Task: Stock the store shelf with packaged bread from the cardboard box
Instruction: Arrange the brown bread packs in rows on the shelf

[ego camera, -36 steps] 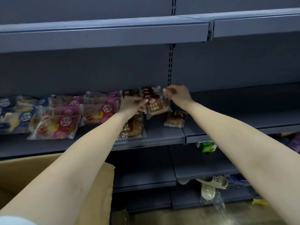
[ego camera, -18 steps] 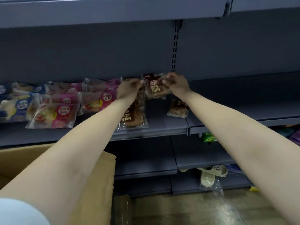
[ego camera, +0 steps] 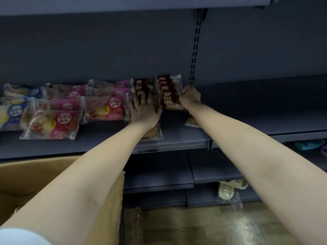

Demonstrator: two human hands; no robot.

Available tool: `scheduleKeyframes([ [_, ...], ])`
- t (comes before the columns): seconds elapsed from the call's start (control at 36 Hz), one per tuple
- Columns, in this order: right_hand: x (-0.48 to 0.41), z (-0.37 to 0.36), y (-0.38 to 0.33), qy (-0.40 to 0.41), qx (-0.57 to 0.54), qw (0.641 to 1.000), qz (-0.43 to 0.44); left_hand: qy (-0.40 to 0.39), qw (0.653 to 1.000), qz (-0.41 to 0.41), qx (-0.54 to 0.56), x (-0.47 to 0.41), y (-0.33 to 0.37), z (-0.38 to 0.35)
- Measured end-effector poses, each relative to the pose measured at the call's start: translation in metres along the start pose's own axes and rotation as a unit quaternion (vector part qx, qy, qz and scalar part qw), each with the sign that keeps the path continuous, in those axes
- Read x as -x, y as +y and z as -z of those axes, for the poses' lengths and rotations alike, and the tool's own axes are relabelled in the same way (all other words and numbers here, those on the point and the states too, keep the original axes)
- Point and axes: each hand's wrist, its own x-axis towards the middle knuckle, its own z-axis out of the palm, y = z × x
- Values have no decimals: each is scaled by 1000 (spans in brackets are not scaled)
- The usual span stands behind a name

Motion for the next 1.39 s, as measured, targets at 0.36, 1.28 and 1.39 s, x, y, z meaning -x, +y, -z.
scheduleKeyframes([
  [0.36,-6,-19,-1,31,37,999,-25,13,1000,-12,10,-3,-3,-2],
  [1.28,10,46,48,-29,155,987,7,-37,972,-130,193,18,55,13],
  [1.39,5,50,74,-60,169,983,-27,-121,971,-108,174,28,75,-2],
])
